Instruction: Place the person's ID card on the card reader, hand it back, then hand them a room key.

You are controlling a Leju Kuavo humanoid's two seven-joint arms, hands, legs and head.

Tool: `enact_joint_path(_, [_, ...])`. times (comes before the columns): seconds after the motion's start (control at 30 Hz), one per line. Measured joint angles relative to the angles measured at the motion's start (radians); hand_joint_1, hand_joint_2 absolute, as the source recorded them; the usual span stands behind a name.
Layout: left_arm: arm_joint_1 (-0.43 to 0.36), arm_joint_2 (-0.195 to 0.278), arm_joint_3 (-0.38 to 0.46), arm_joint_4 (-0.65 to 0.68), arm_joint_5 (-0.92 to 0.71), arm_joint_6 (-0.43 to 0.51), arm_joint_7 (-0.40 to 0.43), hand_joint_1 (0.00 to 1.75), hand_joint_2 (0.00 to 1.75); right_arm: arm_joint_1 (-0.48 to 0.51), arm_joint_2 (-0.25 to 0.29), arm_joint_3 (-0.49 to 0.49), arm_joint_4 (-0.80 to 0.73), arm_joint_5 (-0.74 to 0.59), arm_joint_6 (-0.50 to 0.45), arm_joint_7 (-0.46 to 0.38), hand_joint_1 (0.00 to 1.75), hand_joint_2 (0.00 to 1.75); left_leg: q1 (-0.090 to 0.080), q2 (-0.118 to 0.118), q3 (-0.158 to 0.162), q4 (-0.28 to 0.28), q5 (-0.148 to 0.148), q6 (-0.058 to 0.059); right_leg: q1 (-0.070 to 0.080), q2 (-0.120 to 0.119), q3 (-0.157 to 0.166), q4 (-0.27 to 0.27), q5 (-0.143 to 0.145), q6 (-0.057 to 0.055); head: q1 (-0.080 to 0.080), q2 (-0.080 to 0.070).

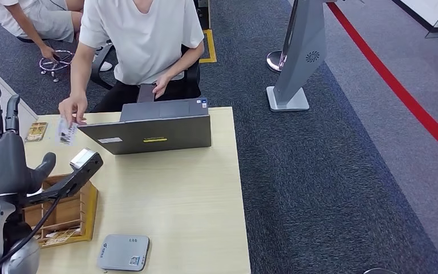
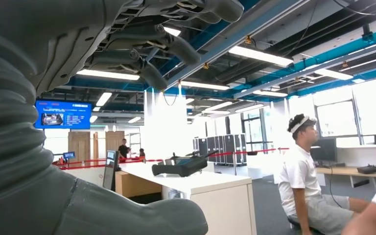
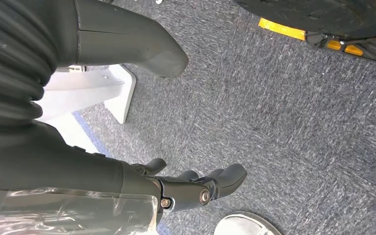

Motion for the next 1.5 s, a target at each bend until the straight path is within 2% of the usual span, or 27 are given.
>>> enact_joint_path(0.1, [0.012,-0.007,0.0,-0.006,0.0,-0.02,-0.013,0.0,1.75,0.0,0.0,0.0,0.0,-0.004,-0.002,0.003,0.0,1.75,0.0,0.0,0.0,0.0,0.0,0.0,0.0,0.0,0.0,0.0,0.0,0.0,0.0,0.0])
enact_joint_path(0.2, [0.048,-0.01,-0.001,-0.022,0.0,-0.08,-0.016,0.0,1.75,-0.001,0.0,-0.003,0.0,-0.015,-0.004,0.011,0.0,1.75,0.0,0.0,0.0,0.0,0.0,0.0,0.0,0.0,0.0,0.0,0.0,0.0,0.0,0.0])
enact_joint_path(0.37, [0.176,0.003,-0.02,-0.057,0.0,-0.19,-0.005,0.0,1.75,-0.013,0.0,-0.036,0.002,-0.009,-0.001,0.013,0.0,1.75,0.0,0.001,0.0,0.0,-0.001,0.001,0.0,0.001,-0.001,0.0,0.0,0.0,0.0,0.0])
enact_joint_path(0.53, [0.317,0.019,-0.035,-0.066,0.0,-0.201,-0.005,0.0,1.75,-0.033,0.0,-0.077,0.007,0.014,0.013,-0.004,0.0,1.75,0.0,0.001,-0.001,0.0,-0.001,0.001,0.0,0.001,-0.001,0.0,-0.001,0.001,0.0,0.0])
enact_joint_path(0.63, [0.367,0.019,-0.035,-0.066,0.0,-0.207,-0.005,0.0,1.75,-0.04,0.0,-0.093,0.01,0.022,0.014,-0.006,0.0,1.75,0.0,0.001,-0.001,0.0,-0.001,0.001,0.0,0.001,-0.001,-0.001,-0.001,0.001,0.0,0.0])
enact_joint_path(1.03, [0.461,-0.007,-0.011,-0.064,0.0,-0.239,-0.002,0.0,1.75,-0.063,0.0,-0.131,0.023,0.042,0.021,-0.02,0.0,1.75,0.0,0.001,-0.001,0.0,-0.001,0.001,0.0,0.001,0.0,0.0,-0.001,0.001,0.0,0.0])
enact_joint_path(1.5, [0.555,-0.047,0.132,-0.058,0.0,-0.217,-0.026,0.0,1.75,-0.067,0.0,-0.144,0.024,0.043,0.031,-0.014,0.0,1.75,0.0,0.001,-0.001,0.0,-0.001,0.001,0.0,0.0,0.0,0.0,-0.001,0.001,0.0,0.0])
